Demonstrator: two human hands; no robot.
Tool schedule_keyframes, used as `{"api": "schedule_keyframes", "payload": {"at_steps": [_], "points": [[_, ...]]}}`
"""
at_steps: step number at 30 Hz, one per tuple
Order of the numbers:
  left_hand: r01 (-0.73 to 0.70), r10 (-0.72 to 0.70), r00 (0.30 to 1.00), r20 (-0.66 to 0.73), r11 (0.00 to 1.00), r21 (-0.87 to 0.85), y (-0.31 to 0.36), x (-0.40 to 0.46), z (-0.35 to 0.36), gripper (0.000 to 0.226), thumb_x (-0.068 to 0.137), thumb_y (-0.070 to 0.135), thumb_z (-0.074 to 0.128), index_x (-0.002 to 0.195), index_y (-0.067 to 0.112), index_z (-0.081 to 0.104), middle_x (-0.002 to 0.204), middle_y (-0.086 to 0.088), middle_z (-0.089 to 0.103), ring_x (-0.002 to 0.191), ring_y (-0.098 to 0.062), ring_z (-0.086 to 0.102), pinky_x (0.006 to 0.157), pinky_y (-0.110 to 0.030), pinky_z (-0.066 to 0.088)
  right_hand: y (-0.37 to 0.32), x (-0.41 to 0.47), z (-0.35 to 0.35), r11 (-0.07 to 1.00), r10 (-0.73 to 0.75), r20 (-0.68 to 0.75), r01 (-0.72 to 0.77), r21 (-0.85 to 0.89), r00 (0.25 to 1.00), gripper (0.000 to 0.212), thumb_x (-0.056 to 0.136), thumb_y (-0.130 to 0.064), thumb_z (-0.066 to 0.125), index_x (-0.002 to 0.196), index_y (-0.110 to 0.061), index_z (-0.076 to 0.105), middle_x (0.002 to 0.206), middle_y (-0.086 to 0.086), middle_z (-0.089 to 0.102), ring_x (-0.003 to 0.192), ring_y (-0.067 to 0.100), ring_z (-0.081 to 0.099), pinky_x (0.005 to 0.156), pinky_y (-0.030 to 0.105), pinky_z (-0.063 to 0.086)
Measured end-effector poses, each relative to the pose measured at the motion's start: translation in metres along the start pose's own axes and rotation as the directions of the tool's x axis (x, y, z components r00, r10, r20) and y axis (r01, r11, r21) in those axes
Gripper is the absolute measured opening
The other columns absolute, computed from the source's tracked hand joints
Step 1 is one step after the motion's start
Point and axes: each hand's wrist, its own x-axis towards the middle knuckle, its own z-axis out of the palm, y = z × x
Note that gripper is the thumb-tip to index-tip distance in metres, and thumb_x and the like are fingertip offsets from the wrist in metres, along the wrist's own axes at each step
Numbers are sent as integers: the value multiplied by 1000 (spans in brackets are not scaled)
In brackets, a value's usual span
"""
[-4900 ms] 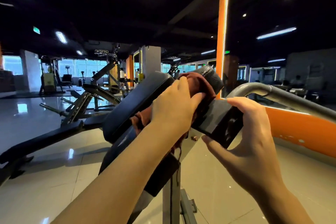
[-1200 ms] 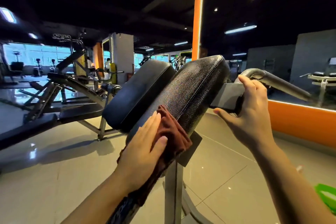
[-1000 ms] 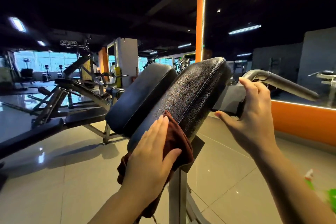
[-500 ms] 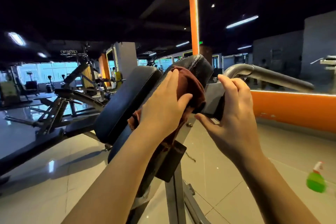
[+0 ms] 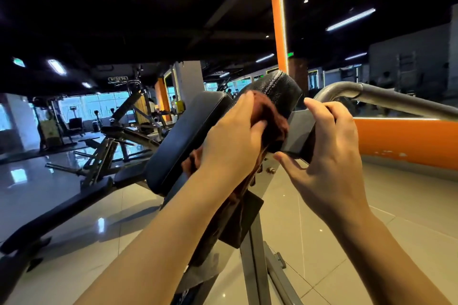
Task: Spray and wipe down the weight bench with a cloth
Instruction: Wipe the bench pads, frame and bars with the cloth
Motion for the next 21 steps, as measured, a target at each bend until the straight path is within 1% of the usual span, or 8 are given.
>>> {"api": "schedule_keyframes", "payload": {"at_steps": [2,3,5,9,12,14,17,21], "points": [[-6,6,1000,-6,1000,24,17,35,6,38,102,29,44,139,22,42,123,3,60,110,-14,57,81,-25,39,0,-1,0,1000,-4,9,4,-7,1000,90,71,-25,84,143,-19,32,141,18,36,130,32,36,98,31,32],[-6,5,1000,11,999,37,23,48,8,38,102,29,43,139,22,41,125,2,59,113,-19,56,82,-27,39,0,-1,-1,1000,-2,14,2,-11,1000,90,71,-26,84,143,-20,31,142,18,36,130,31,35,98,30,31],[-3,0,999,51,999,51,26,58,10,43,102,30,42,144,21,37,131,1,56,117,-21,54,83,-27,38,1,1,-3,1000,1,22,-1,-15,1000,91,71,-27,83,144,-21,30,142,16,36,130,29,34,97,29,31],[16,-14,998,68,999,-30,8,23,-1,54,101,28,46,151,24,26,138,2,54,121,-18,54,93,-26,41,-1,-1,-4,1000,-2,39,3,-21,999,94,70,-30,84,145,-23,27,145,15,34,131,27,32,96,31,33],[97,-84,988,128,990,-104,-16,-36,-15,57,100,28,48,151,34,23,137,11,52,120,-4,50,91,-13,34,-3,-3,-4,1000,-6,46,6,-3,999,95,69,-31,84,144,-25,25,147,16,33,133,28,31,97,33,34],[155,-143,983,115,982,-105,-25,-78,-26,58,98,30,50,147,43,24,132,19,52,116,1,49,88,-9,36,-3,-2,-5,1000,-5,43,4,23,999,95,69,-30,83,145,-23,26,147,17,33,134,29,31,100,33,32],[211,-205,975,83,975,-65,-32,-106,-30,58,95,32,53,147,42,28,129,18,54,117,-4,51,89,-14,35,-4,-2,-4,1000,-10,38,9,19,999,95,69,-28,84,145,-18,28,146,19,34,134,33,32,103,33,30],[152,-149,987,60,987,-59,-28,-83,-24,55,96,32,51,148,36,32,131,13,57,119,-7,53,97,-21,40,-4,-1,-3,1000,-18,28,17,19,999,93,68,-27,83,144,-19,29,142,20,37,131,34,34,102,34,31]]}}
